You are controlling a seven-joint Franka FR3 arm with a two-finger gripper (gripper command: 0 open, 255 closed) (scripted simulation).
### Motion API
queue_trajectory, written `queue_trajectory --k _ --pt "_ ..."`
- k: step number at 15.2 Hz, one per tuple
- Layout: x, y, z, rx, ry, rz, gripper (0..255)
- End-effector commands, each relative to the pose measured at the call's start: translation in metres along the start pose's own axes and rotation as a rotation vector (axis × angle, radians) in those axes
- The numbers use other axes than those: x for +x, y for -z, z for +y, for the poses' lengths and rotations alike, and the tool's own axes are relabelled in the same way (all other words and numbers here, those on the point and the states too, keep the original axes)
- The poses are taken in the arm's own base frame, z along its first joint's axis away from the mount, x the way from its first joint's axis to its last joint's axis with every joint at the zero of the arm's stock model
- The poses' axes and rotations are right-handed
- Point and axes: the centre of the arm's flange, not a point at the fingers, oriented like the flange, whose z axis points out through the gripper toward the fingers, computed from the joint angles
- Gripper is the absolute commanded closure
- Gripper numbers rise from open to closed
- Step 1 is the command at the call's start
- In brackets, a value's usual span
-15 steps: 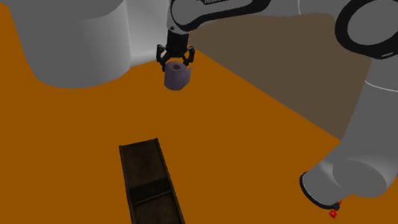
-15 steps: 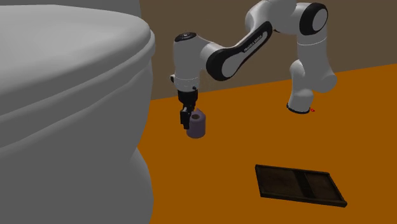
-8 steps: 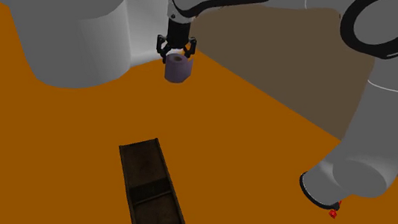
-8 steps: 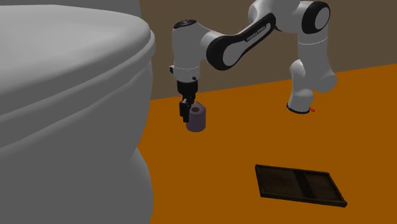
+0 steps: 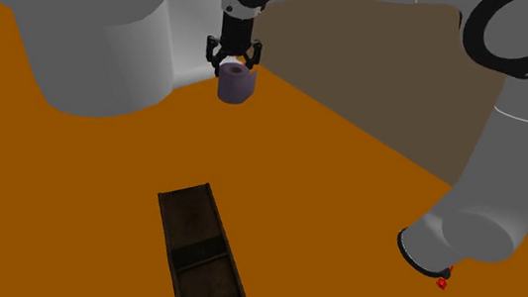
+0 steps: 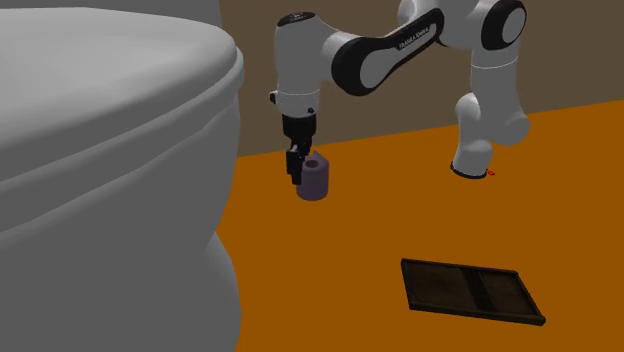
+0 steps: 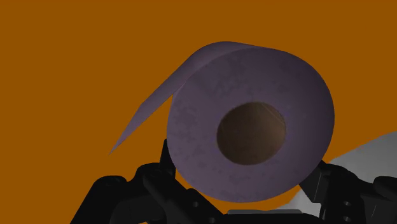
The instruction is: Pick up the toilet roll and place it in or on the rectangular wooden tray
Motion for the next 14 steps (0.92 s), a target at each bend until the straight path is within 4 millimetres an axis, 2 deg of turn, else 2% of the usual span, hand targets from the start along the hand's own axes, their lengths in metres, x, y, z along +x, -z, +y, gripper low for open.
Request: queue_trajectory --k 1,14 --pt "-0.024 0.002 -0.007 0.000 0.000 0.000 255" --pt "-0.183 0.007 -0.072 0.000 0.000 0.000 255"
